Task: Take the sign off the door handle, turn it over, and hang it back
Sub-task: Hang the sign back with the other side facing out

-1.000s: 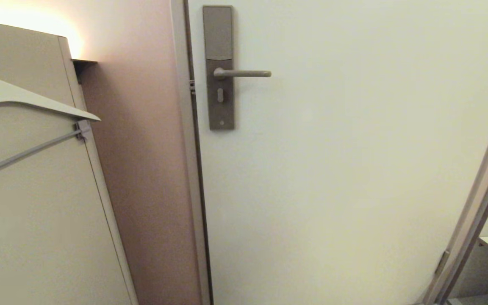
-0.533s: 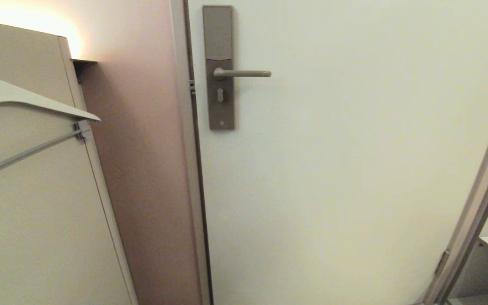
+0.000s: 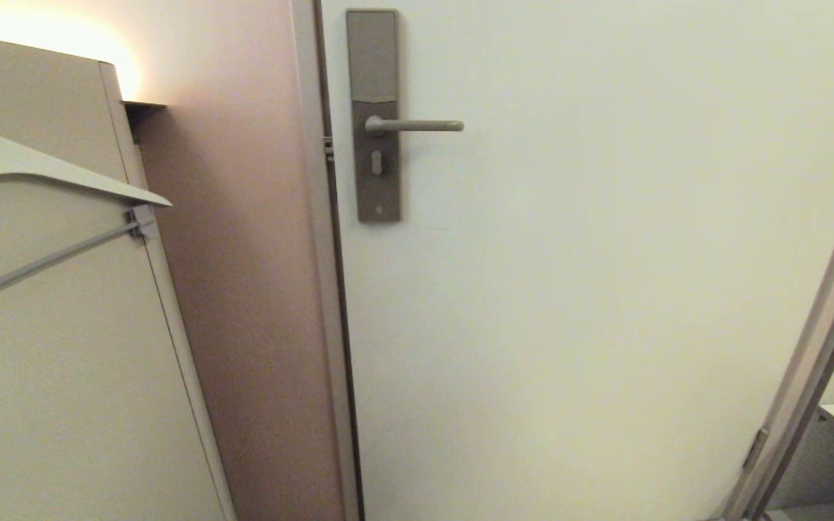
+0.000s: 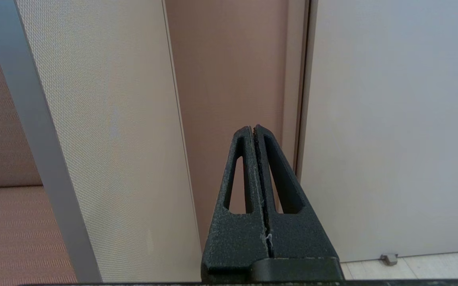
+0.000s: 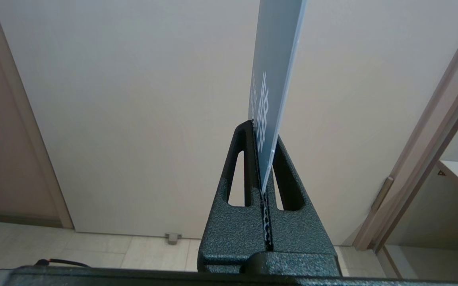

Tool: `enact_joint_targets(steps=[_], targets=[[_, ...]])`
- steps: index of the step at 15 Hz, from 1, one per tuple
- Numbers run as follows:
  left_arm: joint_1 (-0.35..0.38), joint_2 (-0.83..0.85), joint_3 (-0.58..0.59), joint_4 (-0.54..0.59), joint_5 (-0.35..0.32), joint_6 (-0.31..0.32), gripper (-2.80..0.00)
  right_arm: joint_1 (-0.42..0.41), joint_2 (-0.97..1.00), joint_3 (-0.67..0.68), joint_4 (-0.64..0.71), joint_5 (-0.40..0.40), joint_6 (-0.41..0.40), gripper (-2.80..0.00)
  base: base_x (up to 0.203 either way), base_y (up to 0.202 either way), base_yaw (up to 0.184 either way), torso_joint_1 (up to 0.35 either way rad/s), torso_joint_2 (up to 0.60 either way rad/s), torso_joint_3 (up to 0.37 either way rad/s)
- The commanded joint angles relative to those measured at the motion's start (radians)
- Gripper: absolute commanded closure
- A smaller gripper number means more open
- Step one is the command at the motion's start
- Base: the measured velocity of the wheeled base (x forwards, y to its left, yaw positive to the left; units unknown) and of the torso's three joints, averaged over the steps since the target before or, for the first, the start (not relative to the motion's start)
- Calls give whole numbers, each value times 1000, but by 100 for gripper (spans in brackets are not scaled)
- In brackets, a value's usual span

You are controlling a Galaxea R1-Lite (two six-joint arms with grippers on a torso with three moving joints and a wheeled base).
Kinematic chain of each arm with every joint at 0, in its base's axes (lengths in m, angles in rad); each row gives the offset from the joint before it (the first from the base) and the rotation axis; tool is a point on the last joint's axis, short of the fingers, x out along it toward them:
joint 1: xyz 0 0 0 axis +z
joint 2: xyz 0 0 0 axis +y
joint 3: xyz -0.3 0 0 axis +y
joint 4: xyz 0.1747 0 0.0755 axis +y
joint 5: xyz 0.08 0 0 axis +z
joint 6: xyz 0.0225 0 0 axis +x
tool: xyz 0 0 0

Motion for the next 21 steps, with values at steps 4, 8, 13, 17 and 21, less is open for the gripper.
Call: enact_joint_targets(steps=[4, 8, 13, 17, 21], targets=[[0, 1, 0, 0, 0, 0, 0, 0, 0, -1, 2, 0, -1, 0, 0, 0, 0, 0, 0, 0], [0, 1, 0, 0, 0, 0, 0, 0, 30, -5, -3, 0, -1, 0, 0, 0, 0, 0, 0, 0], [0, 1, 0, 0, 0, 0, 0, 0, 258, -72, -91, 3, 1, 0, 0, 0, 0, 0, 0, 0], [0, 1, 0, 0, 0, 0, 0, 2, 495, -198, -205, 7, 26, 0, 0, 0, 0, 0, 0, 0], [0, 1, 0, 0, 0, 0, 0, 4, 756, -409, -243, 34, 46, 0, 0, 0, 0, 0, 0, 0]])
